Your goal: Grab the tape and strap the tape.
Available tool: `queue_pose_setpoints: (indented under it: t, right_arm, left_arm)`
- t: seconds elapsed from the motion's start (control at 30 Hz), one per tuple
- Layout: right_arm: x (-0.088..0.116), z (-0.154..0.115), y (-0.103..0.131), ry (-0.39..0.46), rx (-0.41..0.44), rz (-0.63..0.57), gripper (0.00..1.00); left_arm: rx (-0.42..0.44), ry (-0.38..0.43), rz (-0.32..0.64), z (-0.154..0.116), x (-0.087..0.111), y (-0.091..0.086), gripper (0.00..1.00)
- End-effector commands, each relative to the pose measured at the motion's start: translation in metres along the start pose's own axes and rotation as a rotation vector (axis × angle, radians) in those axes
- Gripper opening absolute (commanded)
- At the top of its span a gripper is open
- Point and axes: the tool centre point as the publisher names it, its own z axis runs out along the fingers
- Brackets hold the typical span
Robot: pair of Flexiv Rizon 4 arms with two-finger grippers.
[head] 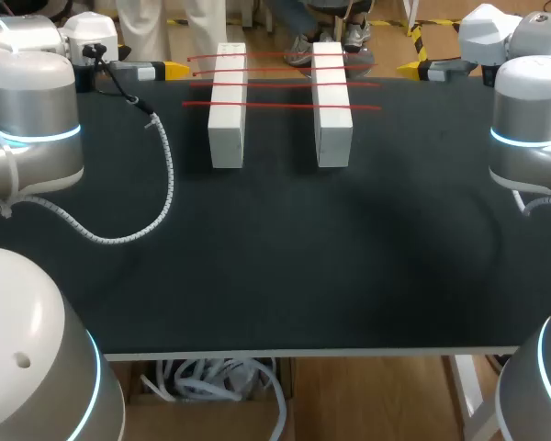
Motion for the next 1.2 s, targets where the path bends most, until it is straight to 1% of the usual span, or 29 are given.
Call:
queue_pose_setpoints:
  t: [0.03, 0.8, 0.9, 0.97, 1.03, 1.2]
  right_arm:
    - [0.0, 0.0, 0.0, 0.0, 0.0, 0.0, 1.0]
    - [0.0, 0.0, 0.0, 0.0, 0.0, 0.0, 1.0]
    - [0.0, 0.0, 0.0, 0.0, 0.0, 0.0, 1.0]
    - [0.0, 0.0, 0.0, 0.0, 0.0, 0.0, 1.0]
    - [0.0, 0.0, 0.0, 0.0, 0.0, 0.0, 1.0]
    - [0.0, 0.0, 0.0, 0.0, 0.0, 0.0, 1.0]
  left_arm:
    - [0.0, 0.0, 0.0, 0.0, 0.0, 0.0, 1.0]
    - [0.0, 0.0, 0.0, 0.0, 0.0, 0.0, 1.0]
    - [0.01, 0.061, 0.078, -0.002, 0.001, 0.002, 1.0]
    - [0.009, 0.109, 0.189, -0.002, 0.001, 0.007, 1.0]
    - [0.006, 0.2, 0.263, -0.002, 0.002, 0.012, 1.0]
    - [-0.015, 0.414, 0.376, -0.002, 0.002, 0.018, 1.0]
